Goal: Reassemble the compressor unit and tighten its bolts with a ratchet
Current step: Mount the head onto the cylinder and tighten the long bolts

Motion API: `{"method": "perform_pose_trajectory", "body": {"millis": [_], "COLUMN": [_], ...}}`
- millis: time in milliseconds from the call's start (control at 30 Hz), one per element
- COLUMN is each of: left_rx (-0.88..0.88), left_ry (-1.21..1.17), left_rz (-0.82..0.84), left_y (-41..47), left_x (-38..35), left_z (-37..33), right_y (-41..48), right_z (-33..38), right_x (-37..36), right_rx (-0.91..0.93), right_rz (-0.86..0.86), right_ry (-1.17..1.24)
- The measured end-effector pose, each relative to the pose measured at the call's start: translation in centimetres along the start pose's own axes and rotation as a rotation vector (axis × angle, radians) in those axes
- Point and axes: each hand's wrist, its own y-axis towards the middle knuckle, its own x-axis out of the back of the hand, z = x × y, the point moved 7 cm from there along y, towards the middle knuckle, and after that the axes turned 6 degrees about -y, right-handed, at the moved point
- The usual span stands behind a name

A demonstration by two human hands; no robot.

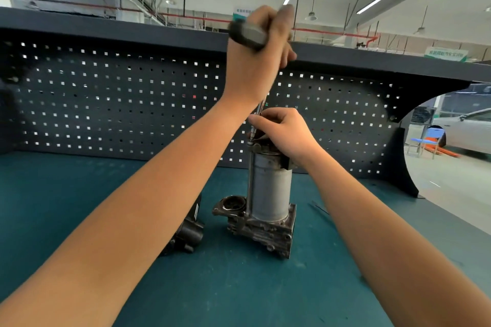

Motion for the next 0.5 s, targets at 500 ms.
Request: {"method": "perform_pose_trajectory", "body": {"millis": [500], "left_rx": [0.356], "left_ry": [-0.766], "left_rz": [-0.480], "left_y": [1.0], "left_x": [5.1], "left_z": [4.9], "right_y": [0.7], "right_z": [0.7], "right_x": [-2.4], "right_rx": [0.125], "right_rz": [0.093], "right_ry": [-0.561]}}
